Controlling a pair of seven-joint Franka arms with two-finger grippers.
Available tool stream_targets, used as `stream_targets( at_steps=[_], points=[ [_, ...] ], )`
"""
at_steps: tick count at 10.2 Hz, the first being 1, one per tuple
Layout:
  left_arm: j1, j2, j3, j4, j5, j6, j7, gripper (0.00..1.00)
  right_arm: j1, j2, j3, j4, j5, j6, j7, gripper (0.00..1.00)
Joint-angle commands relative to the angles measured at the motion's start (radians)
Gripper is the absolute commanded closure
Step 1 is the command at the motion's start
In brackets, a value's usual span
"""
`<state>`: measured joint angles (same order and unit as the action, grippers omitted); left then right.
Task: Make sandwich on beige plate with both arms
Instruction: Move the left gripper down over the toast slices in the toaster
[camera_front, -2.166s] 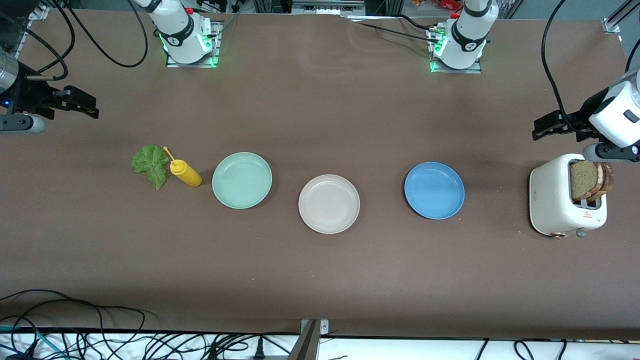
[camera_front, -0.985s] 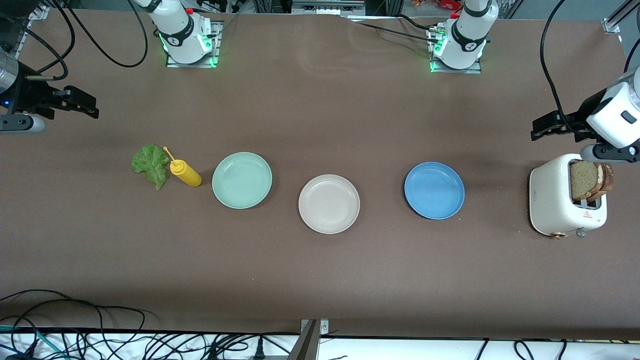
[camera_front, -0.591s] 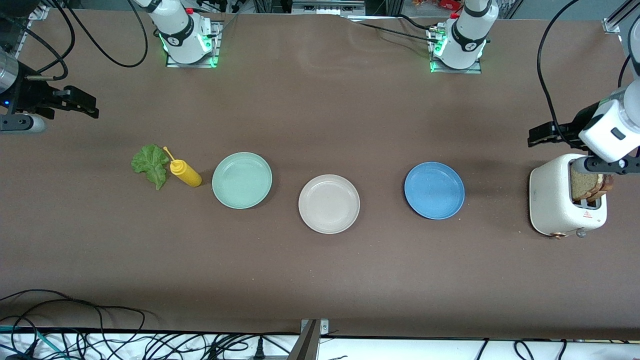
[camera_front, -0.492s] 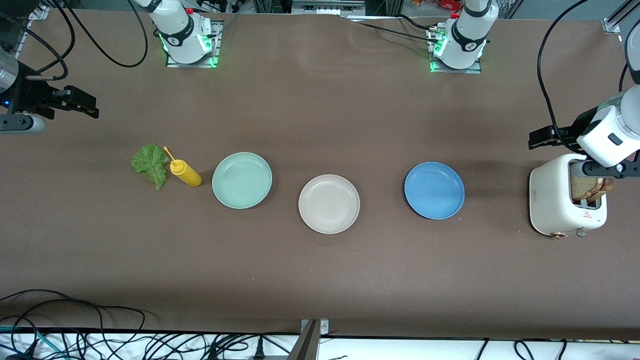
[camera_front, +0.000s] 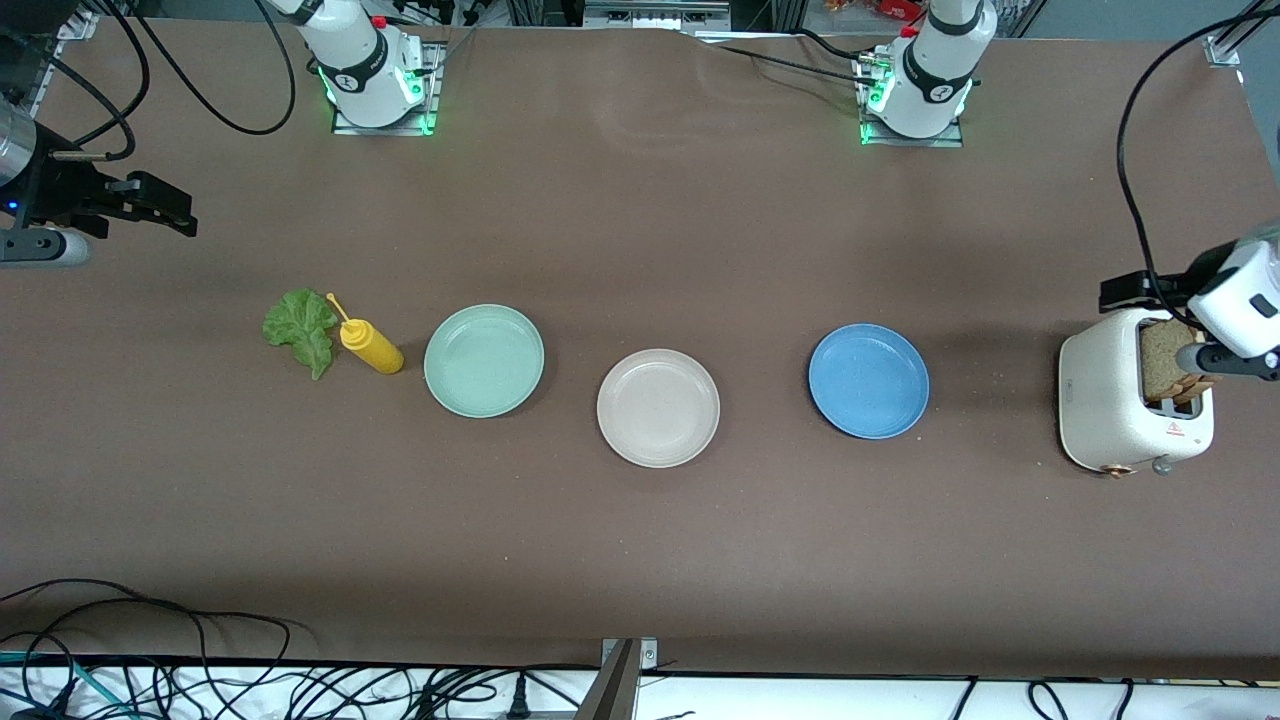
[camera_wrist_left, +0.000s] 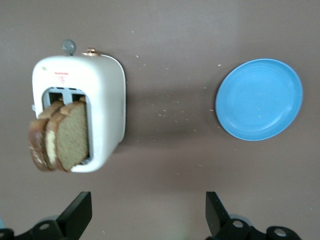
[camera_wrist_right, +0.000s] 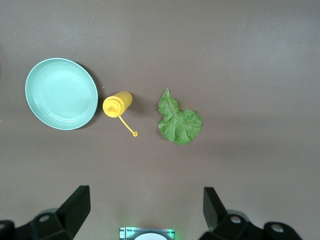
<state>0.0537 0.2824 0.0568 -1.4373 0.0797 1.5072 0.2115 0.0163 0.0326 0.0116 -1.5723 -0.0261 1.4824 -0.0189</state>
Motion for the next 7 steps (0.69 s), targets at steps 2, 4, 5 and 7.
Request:
stream_targets(
  at_steps=[2, 4, 5, 7],
  points=[
    [0.096, 0.079, -0.006, 0.008, 0.022, 0.089, 0.197, 0.0, -0.004, 0.0, 0.001, 0.017, 0.008, -0.02, -0.013, 0.0],
    [0.139, 0.124, -0.008, 0.003, 0.014, 0.148, 0.326, 0.0, -0.004, 0.0, 0.001, 0.017, 0.008, -0.021, -0.012, 0.0],
    [0.155, 0.127, -0.008, -0.017, 0.009, 0.171, 0.344, 0.0, -0.004, 0.0, 0.001, 0.018, 0.008, -0.021, -0.012, 0.0],
    [0.164, 0.127, -0.008, -0.072, 0.008, 0.221, 0.351, 0.0, -0.004, 0.0, 0.001, 0.017, 0.008, -0.021, -0.012, 0.0]
  ],
)
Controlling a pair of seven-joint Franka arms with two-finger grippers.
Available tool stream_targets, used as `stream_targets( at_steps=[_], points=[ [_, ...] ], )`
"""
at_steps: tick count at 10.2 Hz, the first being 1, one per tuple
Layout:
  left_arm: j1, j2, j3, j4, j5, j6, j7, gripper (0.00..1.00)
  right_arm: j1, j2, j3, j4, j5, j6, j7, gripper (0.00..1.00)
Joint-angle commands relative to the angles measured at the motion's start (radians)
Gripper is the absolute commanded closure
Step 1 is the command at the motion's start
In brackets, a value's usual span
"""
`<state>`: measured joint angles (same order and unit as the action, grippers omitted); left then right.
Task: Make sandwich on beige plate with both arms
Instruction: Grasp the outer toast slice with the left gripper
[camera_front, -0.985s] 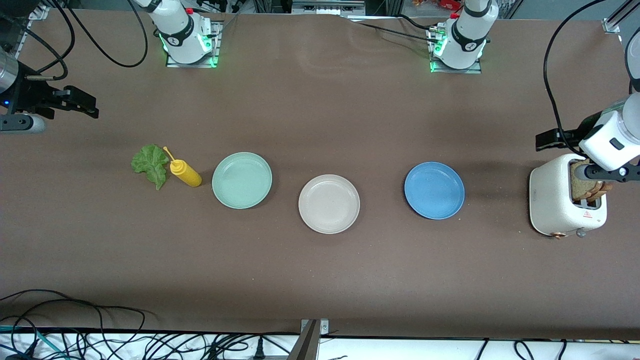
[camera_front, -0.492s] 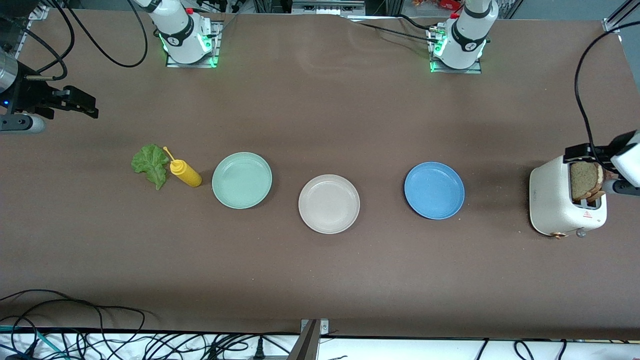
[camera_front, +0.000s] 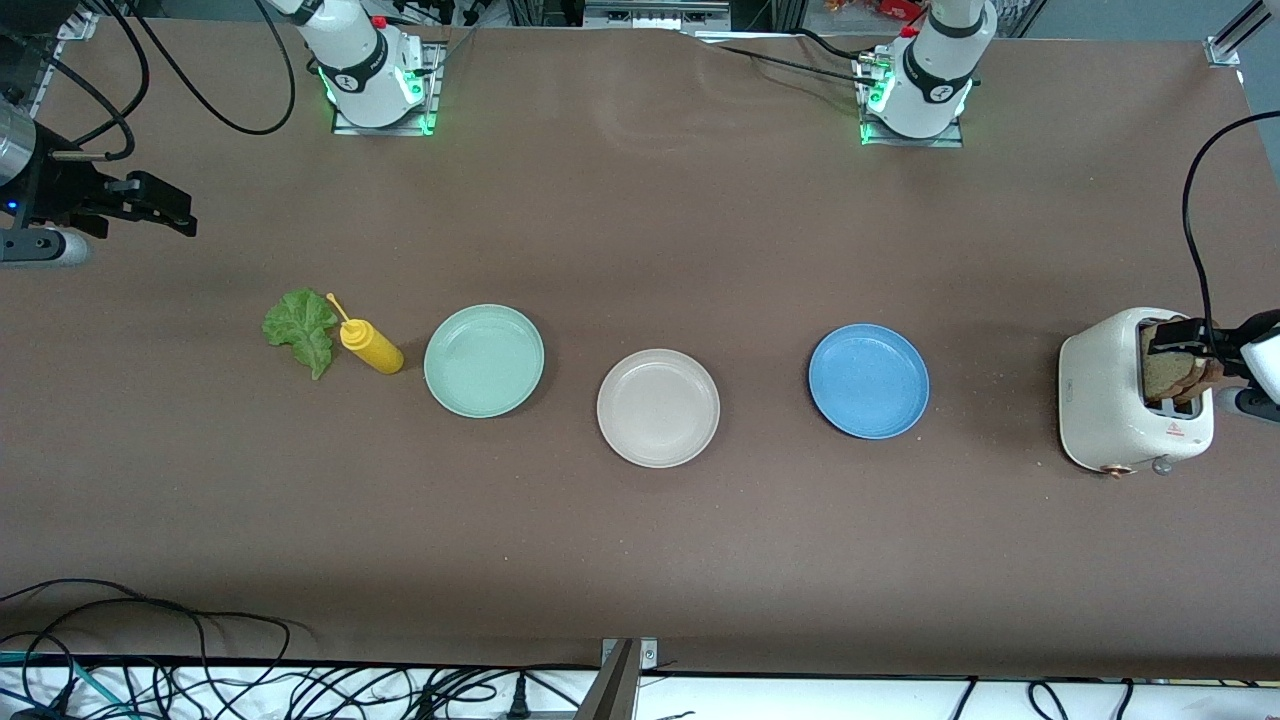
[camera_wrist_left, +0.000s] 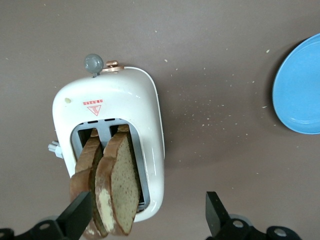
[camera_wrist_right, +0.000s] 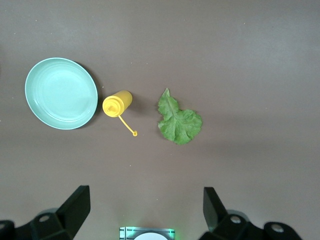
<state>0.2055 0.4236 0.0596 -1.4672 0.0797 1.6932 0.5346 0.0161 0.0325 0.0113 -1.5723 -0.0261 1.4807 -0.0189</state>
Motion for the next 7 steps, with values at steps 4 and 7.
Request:
stream_targets(
  at_steps=[4, 7],
  points=[
    [0.051, -0.017, -0.012, -0.071, -0.011, 0.057, 0.028, 0.0, -0.004, 0.0, 0.001, 0.017, 0.008, -0.02, -0.012, 0.0],
    [0.07, -0.023, -0.014, -0.128, -0.02, 0.107, 0.027, 0.0, -0.004, 0.0, -0.001, 0.017, 0.008, -0.02, -0.012, 0.0]
  ],
)
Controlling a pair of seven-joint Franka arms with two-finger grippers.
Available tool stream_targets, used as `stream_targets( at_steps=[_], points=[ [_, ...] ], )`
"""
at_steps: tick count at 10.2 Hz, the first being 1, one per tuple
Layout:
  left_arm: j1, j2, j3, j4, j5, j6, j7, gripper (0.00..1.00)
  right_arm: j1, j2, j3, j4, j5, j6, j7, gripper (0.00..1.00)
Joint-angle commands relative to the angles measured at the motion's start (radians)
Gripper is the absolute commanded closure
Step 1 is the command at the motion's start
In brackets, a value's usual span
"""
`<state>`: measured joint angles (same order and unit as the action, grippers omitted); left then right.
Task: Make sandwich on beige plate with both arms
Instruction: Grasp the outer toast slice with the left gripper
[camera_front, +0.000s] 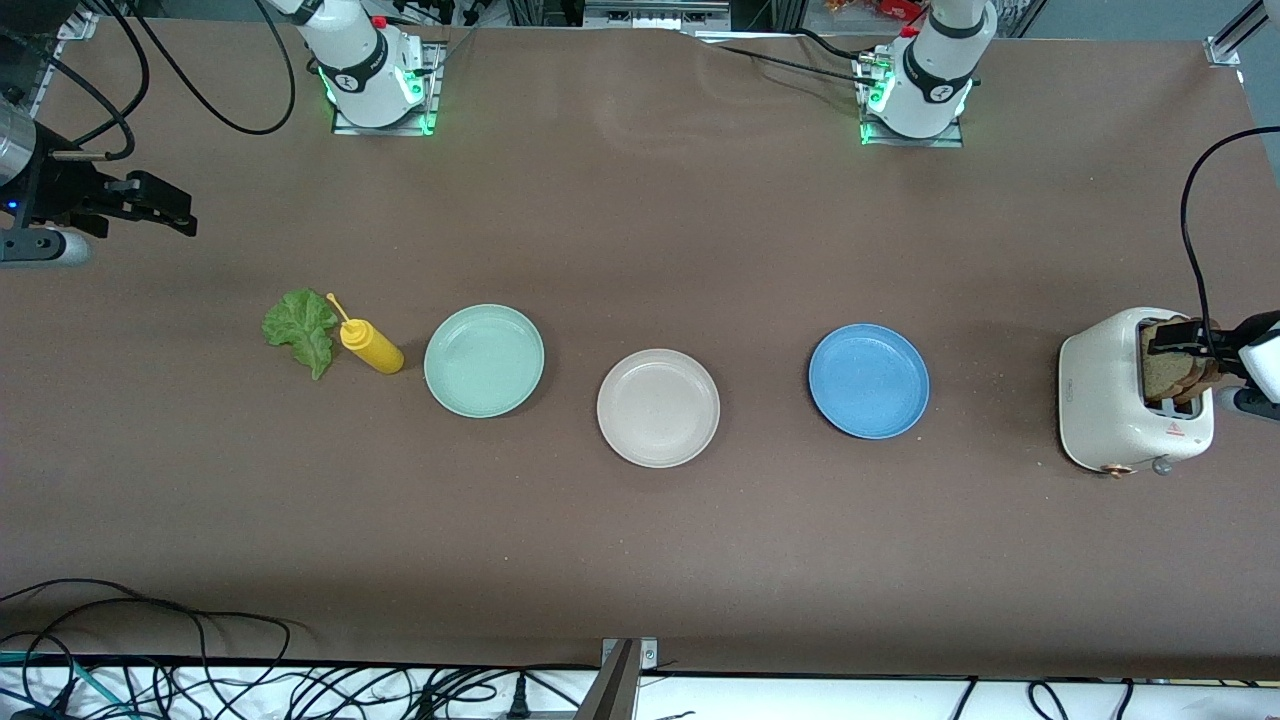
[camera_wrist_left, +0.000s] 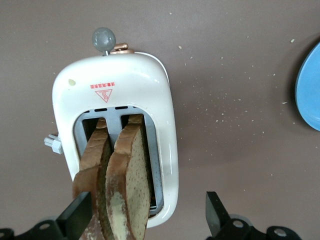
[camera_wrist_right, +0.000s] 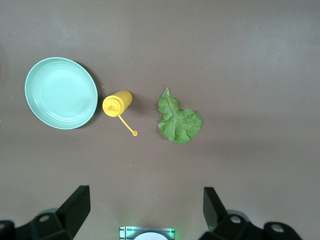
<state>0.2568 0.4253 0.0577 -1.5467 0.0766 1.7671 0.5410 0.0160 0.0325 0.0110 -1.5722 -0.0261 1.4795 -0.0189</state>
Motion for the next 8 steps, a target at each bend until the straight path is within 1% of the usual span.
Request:
stream_targets(
  at_steps=[1, 6, 8],
  points=[
    [0.021, -0.025, -0.01, -0.056, -0.05, 0.034, 0.02, 0.0, -0.004, 0.0, 0.0, 0.017, 0.008, -0.019, -0.013, 0.0],
    [0.006, -0.02, -0.018, -0.059, -0.049, 0.035, -0.009, 0.0, -0.004, 0.0, 0.0, 0.017, 0.008, -0.019, -0.012, 0.0],
    [-0.017, -0.016, -0.018, -0.059, -0.047, 0.054, -0.021, 0.0, -0.004, 0.0, 0.0, 0.017, 0.008, -0.019, -0.013, 0.0]
  ],
)
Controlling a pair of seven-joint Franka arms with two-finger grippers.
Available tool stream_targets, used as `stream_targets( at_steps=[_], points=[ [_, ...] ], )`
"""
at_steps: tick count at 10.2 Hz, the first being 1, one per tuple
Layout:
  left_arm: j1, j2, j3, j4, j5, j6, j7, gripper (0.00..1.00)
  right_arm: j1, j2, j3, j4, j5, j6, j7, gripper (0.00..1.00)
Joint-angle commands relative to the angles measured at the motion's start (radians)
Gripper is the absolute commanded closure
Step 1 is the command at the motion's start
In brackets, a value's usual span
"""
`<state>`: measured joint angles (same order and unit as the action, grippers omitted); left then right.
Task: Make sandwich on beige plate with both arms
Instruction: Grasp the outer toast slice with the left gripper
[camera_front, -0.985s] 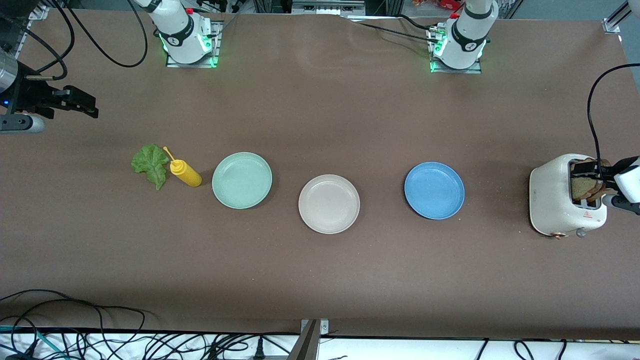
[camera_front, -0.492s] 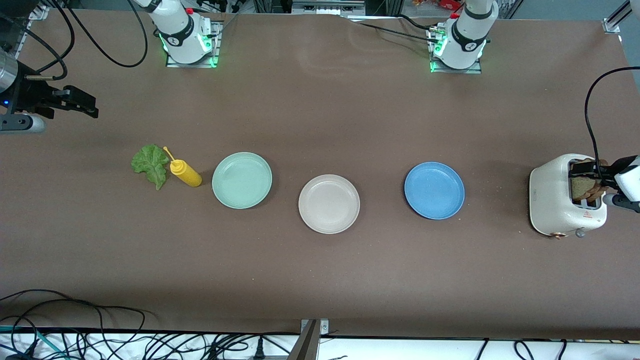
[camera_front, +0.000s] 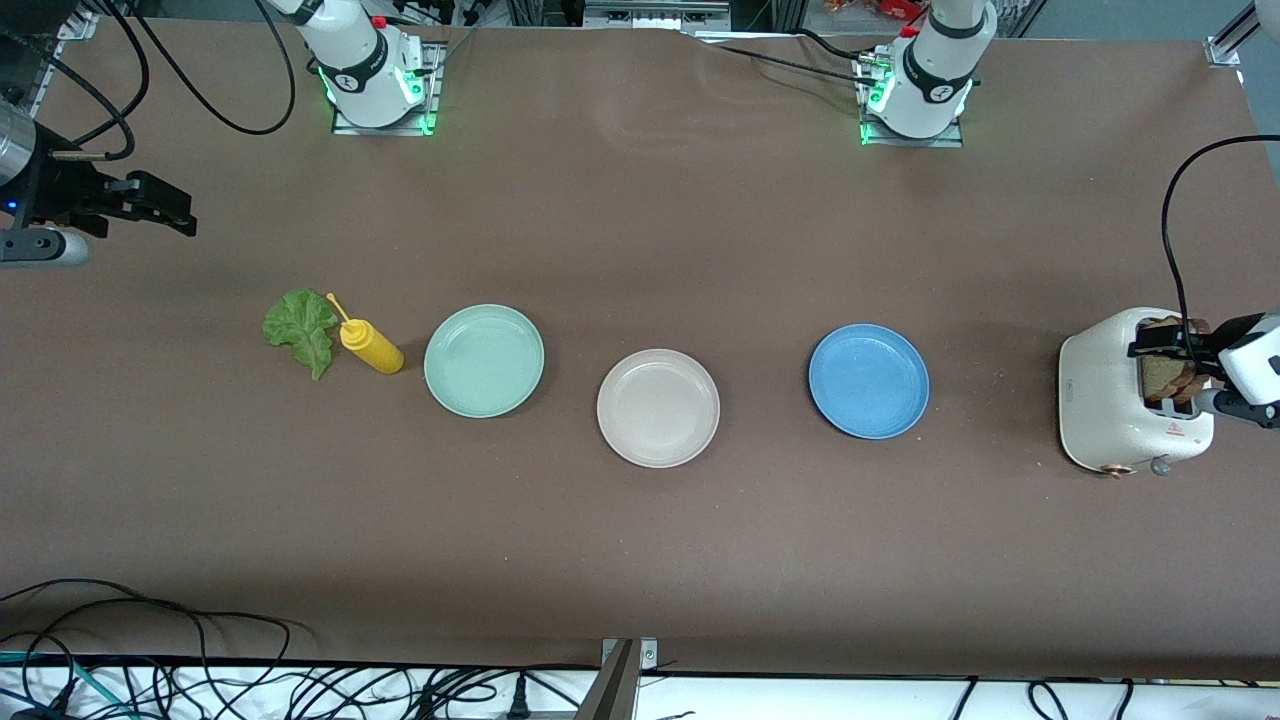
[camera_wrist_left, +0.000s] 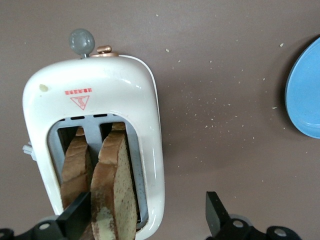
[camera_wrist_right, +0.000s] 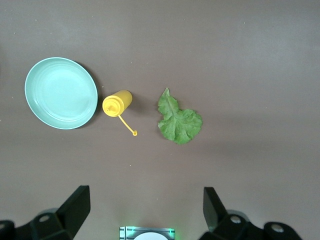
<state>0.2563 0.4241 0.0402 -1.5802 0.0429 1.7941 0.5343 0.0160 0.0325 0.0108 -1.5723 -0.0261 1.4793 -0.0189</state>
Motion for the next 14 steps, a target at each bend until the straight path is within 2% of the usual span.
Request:
stream_targets(
  at_steps=[1, 9, 10, 11, 12, 13, 14],
  points=[
    [-0.026, -0.008, 0.0, -0.023, -0.011, 0.027, -0.031, 0.0, -0.004, 0.0, 0.0, 0.017, 0.008, -0.019, -0.012, 0.0],
    [-0.002, -0.014, 0.004, -0.055, -0.001, 0.028, 0.007, 0.0, -0.005, 0.0, -0.002, 0.015, 0.009, -0.019, -0.013, 0.0],
    [0.0, -0.028, 0.004, -0.073, 0.018, 0.028, 0.007, 0.04, -0.005, 0.0, -0.002, 0.017, 0.008, -0.019, -0.012, 0.0],
    [0.004, -0.037, 0.004, -0.084, 0.031, 0.028, 0.007, 0.09, -0.005, 0.0, -0.002, 0.017, 0.008, -0.019, -0.012, 0.0],
    [0.012, -0.05, 0.004, -0.093, 0.034, 0.028, 0.007, 0.21, -0.005, 0.0, -0.002, 0.017, 0.008, -0.019, -0.012, 0.0],
    [0.017, -0.056, 0.004, -0.096, 0.034, 0.028, 0.007, 0.36, -0.005, 0.0, -0.002, 0.015, 0.008, -0.019, -0.012, 0.0],
    [0.024, -0.056, 0.006, -0.099, 0.035, 0.028, 0.007, 0.58, -0.005, 0.0, -0.002, 0.017, 0.009, -0.019, -0.013, 0.0]
  ],
)
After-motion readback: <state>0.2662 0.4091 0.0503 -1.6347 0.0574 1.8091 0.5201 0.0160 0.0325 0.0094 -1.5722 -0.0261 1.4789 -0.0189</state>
